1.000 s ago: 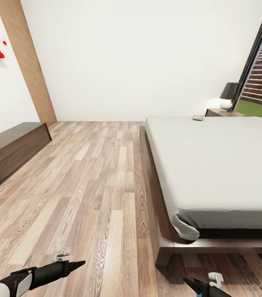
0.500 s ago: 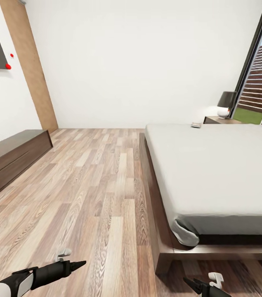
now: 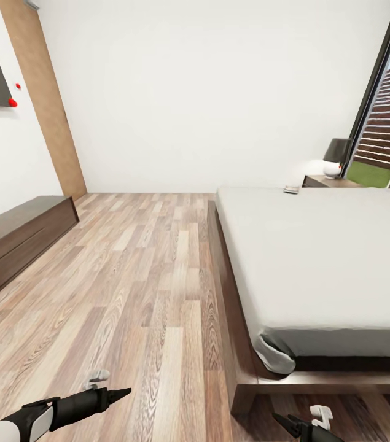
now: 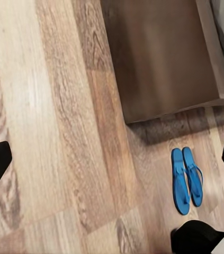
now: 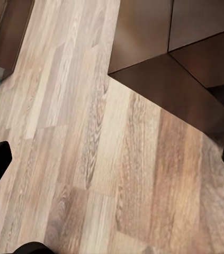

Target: In the bedroom, move the book from the bed onto either nightstand, and place the two sandals side by side next to the bed.

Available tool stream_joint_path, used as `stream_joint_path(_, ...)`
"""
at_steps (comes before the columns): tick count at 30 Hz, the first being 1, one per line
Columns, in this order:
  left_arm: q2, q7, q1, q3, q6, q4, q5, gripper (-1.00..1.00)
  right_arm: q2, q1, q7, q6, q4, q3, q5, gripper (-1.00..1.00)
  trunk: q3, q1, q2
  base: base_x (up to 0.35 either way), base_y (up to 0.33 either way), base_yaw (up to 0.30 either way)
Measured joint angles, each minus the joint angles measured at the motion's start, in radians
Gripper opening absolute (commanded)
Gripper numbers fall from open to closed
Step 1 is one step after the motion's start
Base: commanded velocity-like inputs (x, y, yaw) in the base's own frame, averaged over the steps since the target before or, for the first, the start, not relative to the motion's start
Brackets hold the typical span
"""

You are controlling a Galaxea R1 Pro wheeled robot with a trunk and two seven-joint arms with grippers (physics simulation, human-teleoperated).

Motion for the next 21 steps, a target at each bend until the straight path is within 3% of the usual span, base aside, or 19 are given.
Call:
stream_joint_path(4,-0.007,0.028,0.0,0.0,-0.002,0.0,0.0,1.0,0.0,0.0,0.0,0.0,0.0,0.0,0.0,1.0,0.013,-0.015,0.028,0.0,0.0,0.0)
stream_joint_path(7,-0.027,0.048,0.0,0.0,-0.003,0.0,0.0,1.0,0.001,0.0,-0.001,0.0,0.0,0.0,0.0,1.0,0.022,-0.027,0.049,0.0,0.0,0.0)
stream_joint_path(16,-0.105,0.221,0.013,-0.001,-0.029,-0.001,-0.003,1.0,0.0,0.0,-0.009,0.0,0.0,0.0,0.0,1.0,0.05,-0.061,0.112,0.0,0.0,0.0)
stream_joint_path(21,-0.148,0.311,0.033,0.0,-0.082,-0.002,0.0,1.0,0.0,0.0,-0.106,0.0,0.0,0.0,0.0,1.0,0.066,-0.081,0.147,0.0,0.0,0.0)
